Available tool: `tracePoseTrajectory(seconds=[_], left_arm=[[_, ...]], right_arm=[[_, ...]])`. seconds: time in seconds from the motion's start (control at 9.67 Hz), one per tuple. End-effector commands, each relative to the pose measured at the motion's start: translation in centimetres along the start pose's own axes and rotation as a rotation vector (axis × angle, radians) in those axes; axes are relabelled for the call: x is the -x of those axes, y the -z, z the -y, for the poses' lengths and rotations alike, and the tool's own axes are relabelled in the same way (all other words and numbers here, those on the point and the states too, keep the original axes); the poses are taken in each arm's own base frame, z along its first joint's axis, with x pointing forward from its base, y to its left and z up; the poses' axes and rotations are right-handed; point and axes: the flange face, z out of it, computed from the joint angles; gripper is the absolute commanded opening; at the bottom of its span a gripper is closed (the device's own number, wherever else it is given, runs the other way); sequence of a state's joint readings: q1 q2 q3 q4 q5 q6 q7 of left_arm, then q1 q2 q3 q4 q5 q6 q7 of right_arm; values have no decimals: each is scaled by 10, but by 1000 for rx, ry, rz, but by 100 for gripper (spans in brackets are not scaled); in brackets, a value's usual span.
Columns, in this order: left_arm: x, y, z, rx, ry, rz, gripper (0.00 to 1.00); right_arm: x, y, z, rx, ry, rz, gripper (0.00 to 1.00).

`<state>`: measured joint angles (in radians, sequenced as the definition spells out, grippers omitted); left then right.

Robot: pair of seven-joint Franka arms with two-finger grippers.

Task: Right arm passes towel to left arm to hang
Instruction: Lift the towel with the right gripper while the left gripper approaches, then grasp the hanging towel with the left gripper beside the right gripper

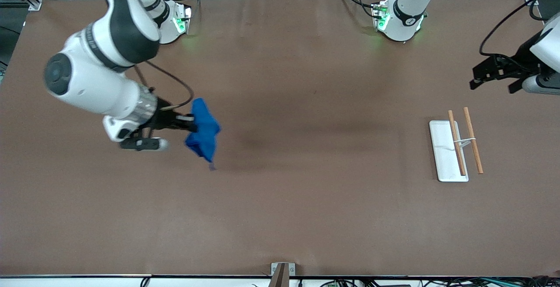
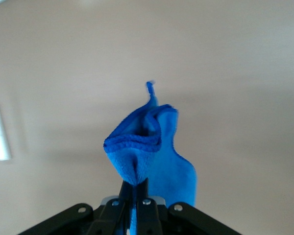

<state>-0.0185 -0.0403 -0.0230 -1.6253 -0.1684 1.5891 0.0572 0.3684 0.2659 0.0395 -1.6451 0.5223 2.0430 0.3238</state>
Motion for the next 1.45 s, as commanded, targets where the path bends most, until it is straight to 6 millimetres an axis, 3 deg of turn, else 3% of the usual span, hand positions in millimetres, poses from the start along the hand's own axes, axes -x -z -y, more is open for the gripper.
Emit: tracePoseTrajectory(seconds=[0.0, 0.21, 0.52, 0.83, 1.03, 1.14, 1.34], left_arm=[[2, -27, -16, 131, -22, 82, 100], [3, -60, -28, 285, -80, 139, 100], [-9, -125, -38, 539, -123, 207, 100], [-22, -193, -35, 789, -183, 247, 100], [-27, -223, -20, 969, -177, 256, 100], [-29, -236, -21, 1082, -207, 248, 98], [-41, -248, -20, 1225, -165, 181, 95]], right_arm=[[16, -39, 52, -196, -60, -8, 1], [43, -82, 98, -405, -144, 6, 1], [78, -108, 130, -733, -136, 97, 1], [102, -120, 151, -970, -145, 135, 1], [118, -126, 165, -1026, -184, 171, 1], [123, -128, 169, -1044, -204, 183, 1], [140, -131, 183, -1091, -229, 210, 2]])
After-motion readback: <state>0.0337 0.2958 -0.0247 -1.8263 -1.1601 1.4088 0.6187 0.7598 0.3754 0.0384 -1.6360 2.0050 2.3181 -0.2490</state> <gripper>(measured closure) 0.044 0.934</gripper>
